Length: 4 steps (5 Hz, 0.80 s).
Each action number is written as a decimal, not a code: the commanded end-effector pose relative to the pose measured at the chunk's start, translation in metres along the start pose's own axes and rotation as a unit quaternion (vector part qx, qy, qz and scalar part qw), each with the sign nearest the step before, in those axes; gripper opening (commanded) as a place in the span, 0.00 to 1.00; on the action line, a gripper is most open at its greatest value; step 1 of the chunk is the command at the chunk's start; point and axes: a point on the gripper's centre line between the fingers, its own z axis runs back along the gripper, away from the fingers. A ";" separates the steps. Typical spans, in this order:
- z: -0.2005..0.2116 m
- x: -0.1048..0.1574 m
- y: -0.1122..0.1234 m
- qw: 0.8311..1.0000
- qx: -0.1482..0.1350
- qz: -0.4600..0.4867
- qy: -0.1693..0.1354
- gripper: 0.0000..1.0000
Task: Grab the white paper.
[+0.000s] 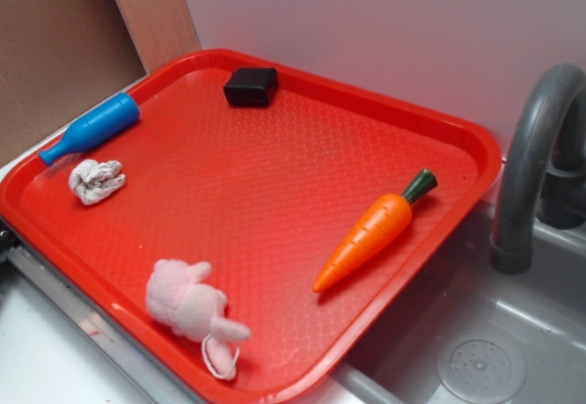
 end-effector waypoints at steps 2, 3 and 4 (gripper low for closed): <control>-0.010 0.016 -0.002 1.000 -0.001 0.011 -0.017 1.00; -0.033 0.027 -0.004 0.999 -0.019 -0.011 -0.043 1.00; -0.051 0.023 -0.008 0.997 -0.033 -0.048 -0.043 1.00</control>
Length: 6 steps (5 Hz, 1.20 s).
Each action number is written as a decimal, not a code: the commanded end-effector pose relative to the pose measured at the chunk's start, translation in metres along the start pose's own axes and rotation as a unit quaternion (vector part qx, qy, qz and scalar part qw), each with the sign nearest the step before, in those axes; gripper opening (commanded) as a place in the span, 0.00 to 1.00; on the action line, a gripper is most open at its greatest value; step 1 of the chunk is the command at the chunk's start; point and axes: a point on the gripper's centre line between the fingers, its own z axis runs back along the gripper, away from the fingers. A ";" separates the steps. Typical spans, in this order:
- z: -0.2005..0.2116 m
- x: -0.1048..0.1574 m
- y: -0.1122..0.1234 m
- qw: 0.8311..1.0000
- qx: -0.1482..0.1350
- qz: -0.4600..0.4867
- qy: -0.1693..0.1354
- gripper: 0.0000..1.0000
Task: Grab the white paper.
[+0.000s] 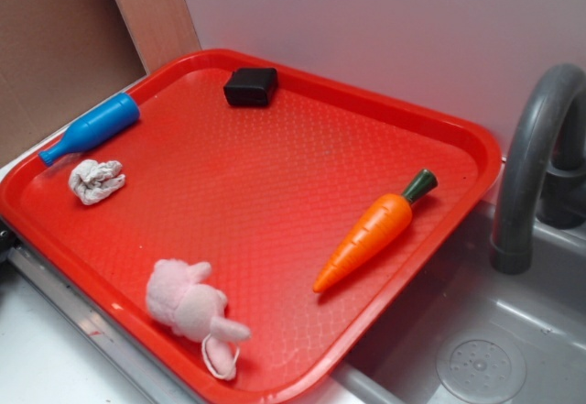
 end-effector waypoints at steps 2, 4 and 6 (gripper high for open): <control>-0.060 -0.013 -0.007 0.998 -0.009 -0.048 0.032 1.00; -0.105 -0.004 -0.006 0.997 -0.002 -0.029 0.075 1.00; -0.163 -0.009 0.004 0.990 0.006 -0.014 0.143 1.00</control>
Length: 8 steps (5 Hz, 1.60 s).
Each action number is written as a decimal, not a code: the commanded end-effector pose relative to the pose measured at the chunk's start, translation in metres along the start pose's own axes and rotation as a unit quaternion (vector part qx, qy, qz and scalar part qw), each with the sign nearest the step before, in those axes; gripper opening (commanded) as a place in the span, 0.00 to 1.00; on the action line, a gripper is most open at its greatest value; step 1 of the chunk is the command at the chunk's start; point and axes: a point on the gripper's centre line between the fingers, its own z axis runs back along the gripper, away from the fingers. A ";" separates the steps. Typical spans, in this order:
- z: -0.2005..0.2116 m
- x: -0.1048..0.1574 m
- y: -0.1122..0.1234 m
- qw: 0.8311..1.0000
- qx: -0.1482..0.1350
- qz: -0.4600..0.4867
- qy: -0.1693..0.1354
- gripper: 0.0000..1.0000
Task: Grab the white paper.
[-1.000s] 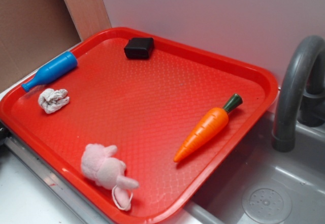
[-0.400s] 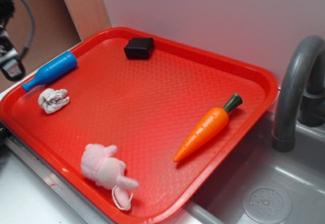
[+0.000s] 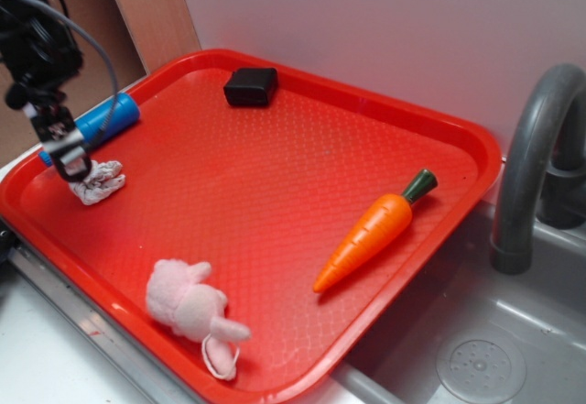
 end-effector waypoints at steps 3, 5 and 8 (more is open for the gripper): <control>-0.070 -0.002 0.005 0.995 0.047 0.013 0.086 0.00; -0.015 0.013 -0.010 0.992 0.074 0.037 0.100 0.00; 0.141 0.069 -0.061 0.998 0.031 0.046 -0.009 0.00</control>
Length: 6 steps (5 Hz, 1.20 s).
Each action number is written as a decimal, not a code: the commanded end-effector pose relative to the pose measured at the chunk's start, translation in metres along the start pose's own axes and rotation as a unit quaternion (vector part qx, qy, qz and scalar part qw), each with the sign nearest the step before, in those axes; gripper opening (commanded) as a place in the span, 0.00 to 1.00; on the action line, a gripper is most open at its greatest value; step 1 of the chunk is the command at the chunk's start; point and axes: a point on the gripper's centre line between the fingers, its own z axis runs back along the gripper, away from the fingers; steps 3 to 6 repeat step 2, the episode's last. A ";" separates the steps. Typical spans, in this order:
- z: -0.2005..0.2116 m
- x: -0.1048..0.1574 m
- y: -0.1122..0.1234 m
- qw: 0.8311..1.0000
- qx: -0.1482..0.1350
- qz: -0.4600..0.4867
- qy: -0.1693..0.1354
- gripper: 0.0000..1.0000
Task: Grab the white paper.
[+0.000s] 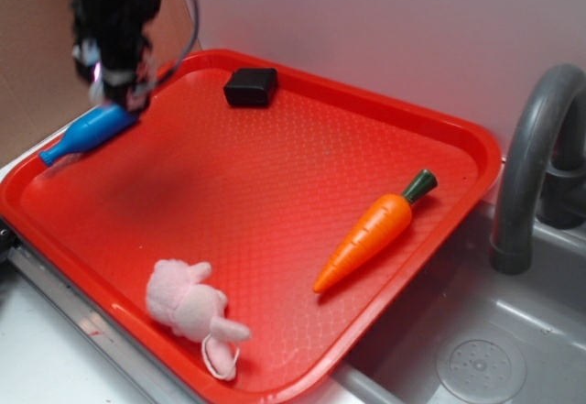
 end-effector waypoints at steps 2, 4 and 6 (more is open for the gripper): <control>0.154 -0.034 -0.005 0.987 -0.086 -0.067 -0.116 0.00; 0.154 -0.034 -0.005 0.987 -0.086 -0.067 -0.116 0.00; 0.154 -0.034 -0.005 0.987 -0.086 -0.067 -0.116 0.00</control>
